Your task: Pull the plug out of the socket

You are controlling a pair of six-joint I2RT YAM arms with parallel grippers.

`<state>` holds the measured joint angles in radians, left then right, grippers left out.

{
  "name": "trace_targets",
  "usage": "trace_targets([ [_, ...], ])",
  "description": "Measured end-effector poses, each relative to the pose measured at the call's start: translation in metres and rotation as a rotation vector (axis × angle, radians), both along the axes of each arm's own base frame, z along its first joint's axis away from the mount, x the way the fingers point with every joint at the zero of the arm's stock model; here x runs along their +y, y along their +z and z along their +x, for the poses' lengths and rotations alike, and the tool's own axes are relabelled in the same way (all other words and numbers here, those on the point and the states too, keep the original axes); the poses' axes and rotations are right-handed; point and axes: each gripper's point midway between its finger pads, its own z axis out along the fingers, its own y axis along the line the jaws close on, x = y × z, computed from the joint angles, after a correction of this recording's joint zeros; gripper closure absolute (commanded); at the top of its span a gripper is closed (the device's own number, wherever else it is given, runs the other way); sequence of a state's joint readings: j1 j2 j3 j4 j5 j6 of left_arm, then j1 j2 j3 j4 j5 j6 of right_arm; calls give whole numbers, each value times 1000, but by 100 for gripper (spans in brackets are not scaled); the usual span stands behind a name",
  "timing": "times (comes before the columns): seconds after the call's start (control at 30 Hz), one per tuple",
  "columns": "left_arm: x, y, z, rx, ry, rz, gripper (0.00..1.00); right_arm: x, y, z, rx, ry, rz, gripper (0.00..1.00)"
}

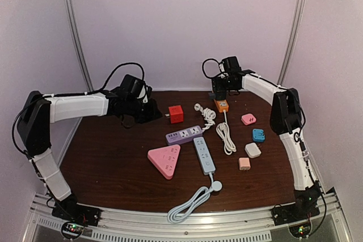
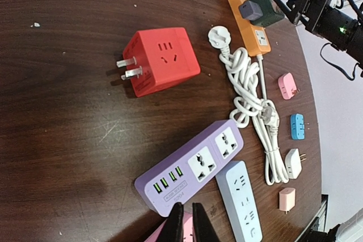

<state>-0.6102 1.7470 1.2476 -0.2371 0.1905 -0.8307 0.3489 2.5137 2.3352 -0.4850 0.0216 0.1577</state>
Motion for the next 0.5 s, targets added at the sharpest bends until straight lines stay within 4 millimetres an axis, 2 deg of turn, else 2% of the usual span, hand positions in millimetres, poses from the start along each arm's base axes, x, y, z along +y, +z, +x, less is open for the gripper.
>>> trace_targets([
  [0.27, -10, 0, 1, 20, -36, -21, 93, 0, 1, 3, -7, 7, 0, 19],
  [0.4, -14, 2, 0, 33, -59, -25, 94, 1, -15, 2, 22, 7, -7, 20],
  [0.5, -16, 6, -3, 49, -77, -26, 94, 0, -31, 0, 56, 6, -16, 25],
])
